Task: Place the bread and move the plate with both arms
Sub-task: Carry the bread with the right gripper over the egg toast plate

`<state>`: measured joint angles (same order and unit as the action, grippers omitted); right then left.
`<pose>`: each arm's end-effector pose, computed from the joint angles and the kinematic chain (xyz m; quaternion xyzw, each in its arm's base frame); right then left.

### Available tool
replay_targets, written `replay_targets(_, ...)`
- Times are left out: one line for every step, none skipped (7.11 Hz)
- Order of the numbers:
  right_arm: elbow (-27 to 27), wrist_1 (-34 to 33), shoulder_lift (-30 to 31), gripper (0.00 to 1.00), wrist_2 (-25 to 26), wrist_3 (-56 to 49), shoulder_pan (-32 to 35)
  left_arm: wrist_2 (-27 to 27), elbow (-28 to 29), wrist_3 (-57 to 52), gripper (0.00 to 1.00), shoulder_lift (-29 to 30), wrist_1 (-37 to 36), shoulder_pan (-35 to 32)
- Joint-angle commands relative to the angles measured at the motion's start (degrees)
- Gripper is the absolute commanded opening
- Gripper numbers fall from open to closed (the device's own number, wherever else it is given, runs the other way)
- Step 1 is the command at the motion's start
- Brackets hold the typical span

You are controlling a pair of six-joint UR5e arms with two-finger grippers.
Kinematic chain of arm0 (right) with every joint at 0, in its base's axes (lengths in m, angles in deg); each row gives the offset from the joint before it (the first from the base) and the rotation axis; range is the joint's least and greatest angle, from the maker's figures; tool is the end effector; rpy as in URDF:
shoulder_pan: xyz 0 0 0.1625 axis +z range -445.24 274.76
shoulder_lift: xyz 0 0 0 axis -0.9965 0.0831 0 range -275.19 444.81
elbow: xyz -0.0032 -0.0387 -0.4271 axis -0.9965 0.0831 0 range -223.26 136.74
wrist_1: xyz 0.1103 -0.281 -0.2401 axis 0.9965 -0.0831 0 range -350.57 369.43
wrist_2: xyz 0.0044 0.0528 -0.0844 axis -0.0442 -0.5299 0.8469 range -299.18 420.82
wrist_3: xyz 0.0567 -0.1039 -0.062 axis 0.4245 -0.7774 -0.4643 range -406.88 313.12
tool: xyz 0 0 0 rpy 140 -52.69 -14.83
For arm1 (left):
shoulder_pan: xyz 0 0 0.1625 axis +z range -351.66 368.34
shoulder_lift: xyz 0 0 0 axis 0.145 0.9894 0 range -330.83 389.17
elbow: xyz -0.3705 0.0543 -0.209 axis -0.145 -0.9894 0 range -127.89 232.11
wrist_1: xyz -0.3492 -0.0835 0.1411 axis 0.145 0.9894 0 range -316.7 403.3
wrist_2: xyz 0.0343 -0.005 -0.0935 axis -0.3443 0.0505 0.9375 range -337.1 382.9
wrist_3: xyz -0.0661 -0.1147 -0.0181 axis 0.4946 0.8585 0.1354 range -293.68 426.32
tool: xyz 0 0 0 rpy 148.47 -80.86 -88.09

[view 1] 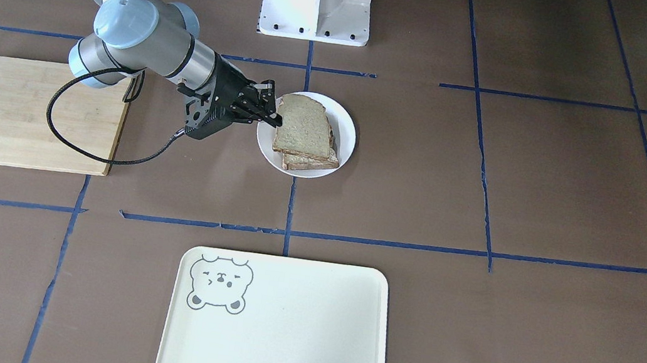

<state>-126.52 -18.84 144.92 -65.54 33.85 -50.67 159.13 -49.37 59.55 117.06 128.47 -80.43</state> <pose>-0.5149 -0.4204 0.3024 0.0257 -0.6808 -0.0519 0.7302 -0.0271 -0.4488 0.6163 0.0553 0.3900 0.0796 0.9157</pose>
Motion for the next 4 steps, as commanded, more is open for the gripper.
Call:
replay_targets(3.36,4.7,-0.08,0.0,0.15,-0.32,-0.64,0.0,-0.38,0.0,1.0,0.0,-0.18,0.0)
replay_targets(3.46,4.71,-0.08,0.0,0.15,-0.4,-0.9,0.0,-0.99,0.09,1.0,-0.17,-0.36,0.0)
replay_targets(3.46,4.8,-0.17,0.0,0.15,-0.4,-1.16,-0.09,-1.09,0.09,1.0,-0.18,-0.53,0.0)
replay_targets(3.37,4.8,-0.17,0.0,0.15,-0.49,-1.43,-0.09,-1.26,0.09,1.0,-0.18,-0.54,0.0)
